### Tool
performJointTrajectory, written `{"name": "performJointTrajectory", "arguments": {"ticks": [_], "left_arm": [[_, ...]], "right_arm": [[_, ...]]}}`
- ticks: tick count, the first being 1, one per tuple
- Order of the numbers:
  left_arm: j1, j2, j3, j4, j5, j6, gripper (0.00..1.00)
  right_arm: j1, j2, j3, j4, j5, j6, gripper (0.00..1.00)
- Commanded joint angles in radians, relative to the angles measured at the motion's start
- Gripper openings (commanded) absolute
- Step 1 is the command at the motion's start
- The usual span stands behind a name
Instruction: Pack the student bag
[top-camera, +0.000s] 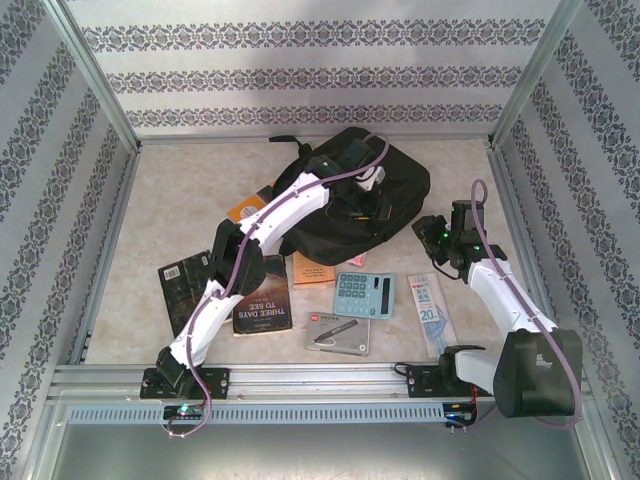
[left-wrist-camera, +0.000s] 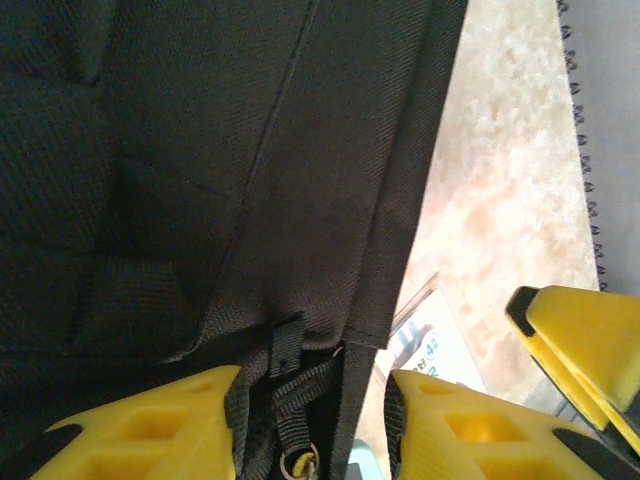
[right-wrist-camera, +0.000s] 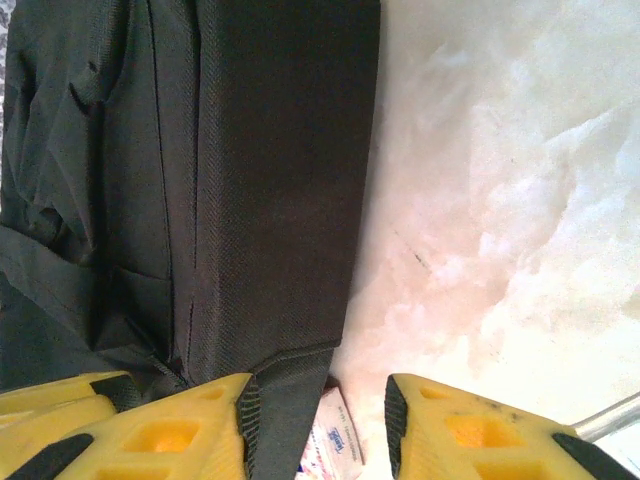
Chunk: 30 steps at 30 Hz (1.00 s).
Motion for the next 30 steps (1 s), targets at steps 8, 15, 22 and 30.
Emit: {"name": "performJointTrajectory", "arguments": {"ticks": [8,15,22,30], "left_arm": [[-0.019,0.056,0.078,-0.028,-0.046,0.03,0.42],[-0.027,0.09,0.113,-0.035,-0.061,0.026,0.42],[-0.029,0.128,0.155,-0.05,-0.1,0.023,0.42],[-0.035,0.147,0.16,-0.055,-0.106,0.028,0.4]], "right_arm": [[-0.009,0.039,-0.038,0.019,-0.038,-0.025,0.4],[-0.009,0.063,-0.044,0.049,-0.049,-0.015,0.4],[0.002,0.126,-0.053,0.111,-0.075,0.017,0.4],[0.012,0.143,-0.053,0.13,-0.074,0.026,0.4]]}}
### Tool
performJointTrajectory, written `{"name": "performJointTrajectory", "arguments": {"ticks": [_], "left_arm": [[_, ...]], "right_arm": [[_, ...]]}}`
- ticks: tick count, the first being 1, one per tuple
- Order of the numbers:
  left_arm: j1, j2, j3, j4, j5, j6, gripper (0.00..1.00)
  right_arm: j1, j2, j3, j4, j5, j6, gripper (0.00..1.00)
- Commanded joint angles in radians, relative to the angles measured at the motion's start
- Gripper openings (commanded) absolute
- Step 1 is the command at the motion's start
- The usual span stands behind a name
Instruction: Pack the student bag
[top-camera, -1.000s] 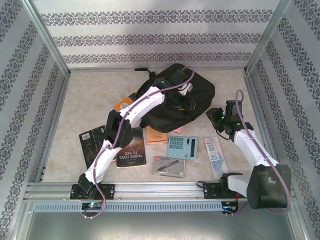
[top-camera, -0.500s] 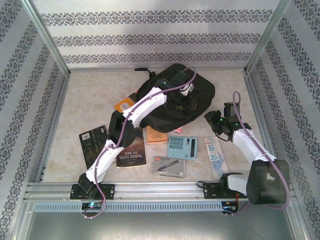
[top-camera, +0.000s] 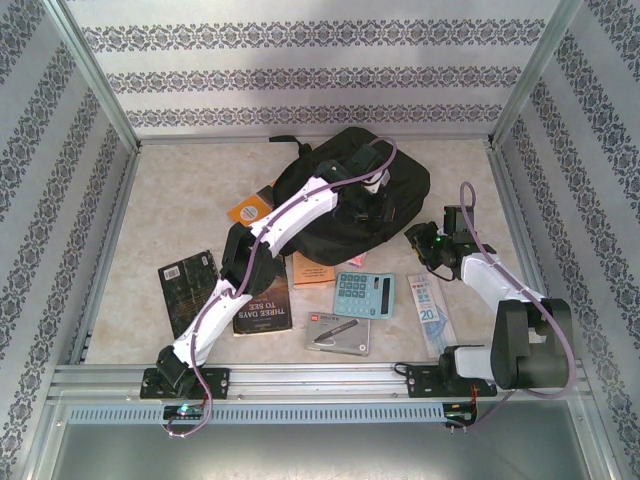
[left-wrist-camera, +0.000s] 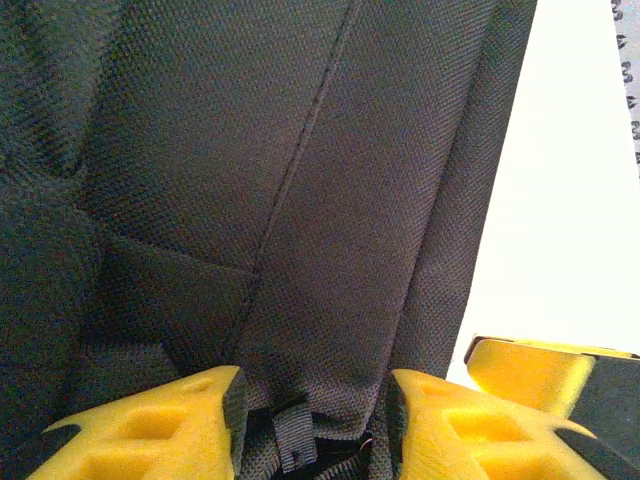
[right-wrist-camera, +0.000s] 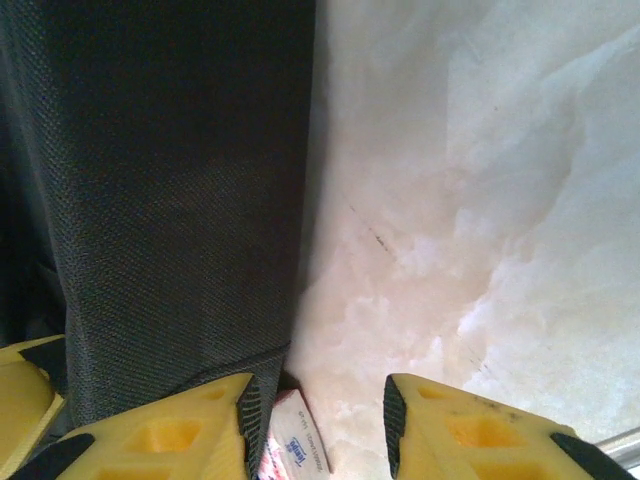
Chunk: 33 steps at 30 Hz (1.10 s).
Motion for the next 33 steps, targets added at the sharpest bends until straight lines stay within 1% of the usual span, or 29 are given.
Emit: {"name": "performJointTrajectory", "arguments": {"ticks": [1,6,12,14,20,27,33], "left_arm": [[-0.017,0.034,0.033,-0.046,-0.03,0.019,0.39],[-0.02,0.035,0.033,-0.039,-0.009,0.017,0.3],[-0.02,0.018,0.035,-0.028,0.009,0.01,0.1],[-0.018,0.003,0.034,-0.027,0.001,0.015,0.01],[-0.017,-0.053,0.017,-0.028,-0.011,0.015,0.0],[-0.017,-0.163,-0.081,0.014,-0.025,0.014,0.0],[-0.017,-0.205,-0.128,0.029,-0.028,0.016,0.0]], "right_arm": [[0.011,0.0,-0.006,0.019,-0.008,0.01,0.4],[0.011,-0.01,-0.005,0.014,-0.002,0.005,0.39],[0.01,-0.026,-0.012,0.003,0.006,-0.003,0.38],[0.009,-0.036,-0.011,-0.004,0.008,-0.011,0.38],[0.009,-0.058,0.009,-0.023,0.007,-0.014,0.37],[0.011,-0.028,0.04,0.002,-0.04,0.036,0.38],[0.021,0.01,0.072,0.037,-0.069,0.078,0.46]]}}
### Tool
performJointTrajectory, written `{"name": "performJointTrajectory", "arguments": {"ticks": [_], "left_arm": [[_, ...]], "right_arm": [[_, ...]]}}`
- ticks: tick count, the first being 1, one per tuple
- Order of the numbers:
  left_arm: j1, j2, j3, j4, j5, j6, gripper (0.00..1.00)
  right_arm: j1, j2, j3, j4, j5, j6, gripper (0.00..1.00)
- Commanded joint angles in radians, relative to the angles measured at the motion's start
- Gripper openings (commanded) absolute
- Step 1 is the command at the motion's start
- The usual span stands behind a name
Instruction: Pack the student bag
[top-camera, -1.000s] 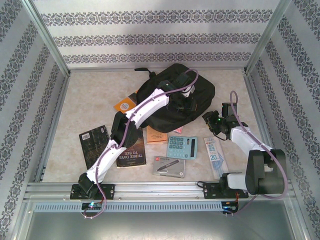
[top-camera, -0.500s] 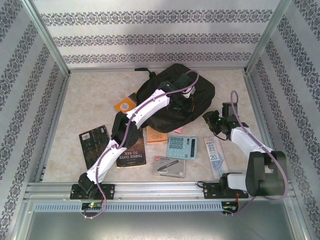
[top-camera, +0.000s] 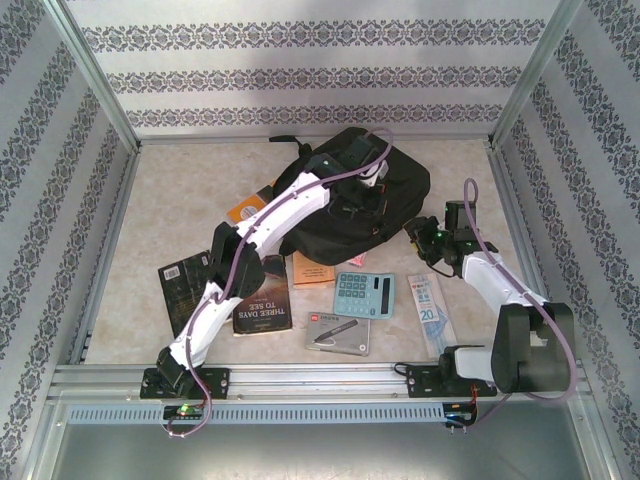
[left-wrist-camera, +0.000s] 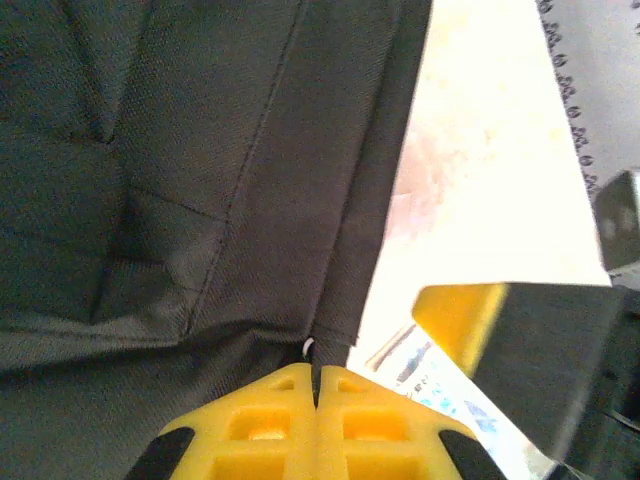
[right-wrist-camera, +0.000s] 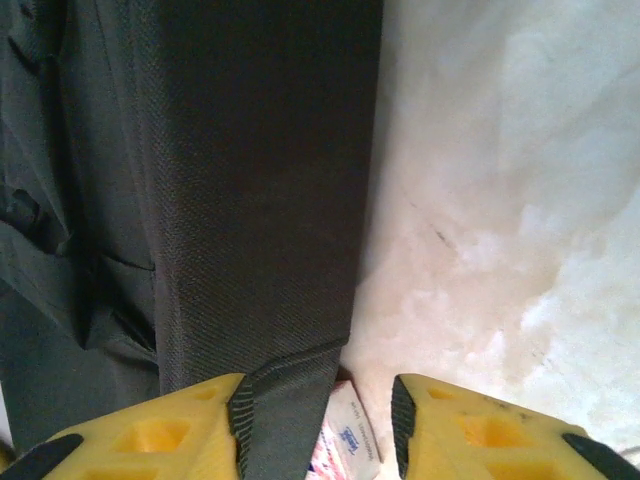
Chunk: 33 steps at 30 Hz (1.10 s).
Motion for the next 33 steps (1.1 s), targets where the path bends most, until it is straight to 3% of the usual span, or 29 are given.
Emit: {"name": "performJointTrajectory", "arguments": {"ticks": [1,11,16,24,27,30,33], "left_arm": [[-0.012,-0.045,-0.022,0.019,-0.012,0.012,0.0],[-0.011,-0.088,-0.1,0.045,-0.014,0.007,0.0],[-0.011,-0.109,-0.131,0.06,-0.009,0.003,0.0],[-0.009,-0.152,-0.205,0.095,-0.001,-0.002,0.0],[-0.009,-0.163,-0.224,0.099,0.003,-0.001,0.0],[-0.005,-0.18,-0.26,0.107,0.005,0.003,0.0],[-0.003,-0.197,-0.297,0.11,0.017,0.006,0.0]], "right_arm": [[0.017,0.029,0.043,0.031,-0.03,0.038,0.47],[0.045,0.124,0.08,0.112,-0.051,0.102,0.58],[0.076,0.188,0.119,0.13,-0.036,0.112,0.56],[0.092,0.258,0.147,0.176,-0.021,0.103,0.38],[0.093,0.278,0.156,0.168,-0.01,0.087,0.24],[0.087,0.288,0.18,0.132,0.014,0.051,0.03],[0.083,0.298,0.227,0.07,0.036,-0.005,0.0]]}}
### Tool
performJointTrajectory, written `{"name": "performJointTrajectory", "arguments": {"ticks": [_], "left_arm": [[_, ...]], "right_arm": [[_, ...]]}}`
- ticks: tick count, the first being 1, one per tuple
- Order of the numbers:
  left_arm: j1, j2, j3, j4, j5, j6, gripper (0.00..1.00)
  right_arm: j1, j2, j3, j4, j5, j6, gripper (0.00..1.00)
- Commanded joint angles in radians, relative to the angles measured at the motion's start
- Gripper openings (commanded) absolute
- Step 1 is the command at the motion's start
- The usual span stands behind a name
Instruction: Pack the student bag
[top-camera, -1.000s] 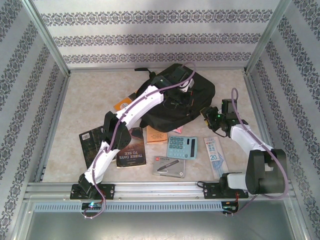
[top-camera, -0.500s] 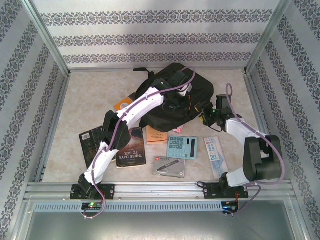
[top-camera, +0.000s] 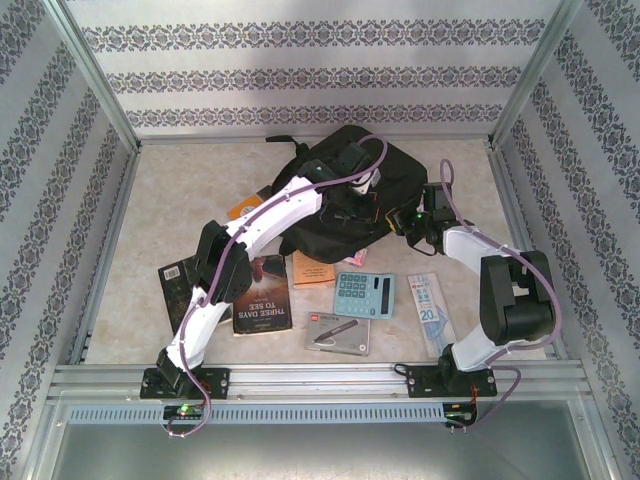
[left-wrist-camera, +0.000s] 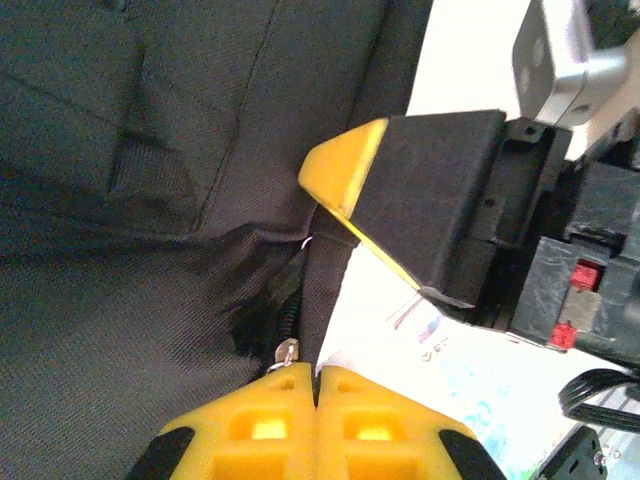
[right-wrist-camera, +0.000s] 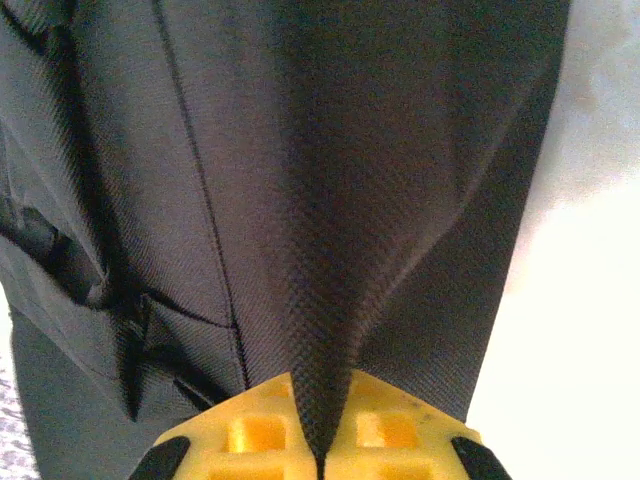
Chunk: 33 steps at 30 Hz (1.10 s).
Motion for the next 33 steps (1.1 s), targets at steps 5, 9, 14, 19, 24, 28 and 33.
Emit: {"name": "performJointTrajectory", "arguments": {"ticks": [5,9,14,19,24,28,33], "left_arm": [[-0.001,-0.098,-0.089,0.022,0.024,0.023,0.0],[0.004,-0.136,-0.148,0.034,0.015,0.032,0.0],[0.01,-0.175,-0.211,0.052,0.014,0.034,0.0],[0.014,-0.203,-0.262,0.056,0.017,0.042,0.0],[0.025,-0.244,-0.321,0.059,0.015,0.048,0.0],[0.04,-0.276,-0.356,0.061,0.003,0.052,0.0],[0.068,-0.307,-0.388,0.068,-0.002,0.055,0.0]], "right_arm": [[-0.012,0.037,0.107,-0.124,0.076,-0.121,0.0],[-0.02,0.051,0.117,-0.137,0.085,-0.136,0.0],[-0.028,0.068,0.123,-0.144,0.089,-0.152,0.0],[-0.038,0.077,0.138,-0.16,0.097,-0.175,0.0],[-0.046,0.091,0.175,-0.2,0.112,-0.212,0.0],[-0.05,0.115,0.215,-0.239,0.126,-0.239,0.0],[-0.061,0.137,0.264,-0.278,0.129,-0.271,0.0]]}}
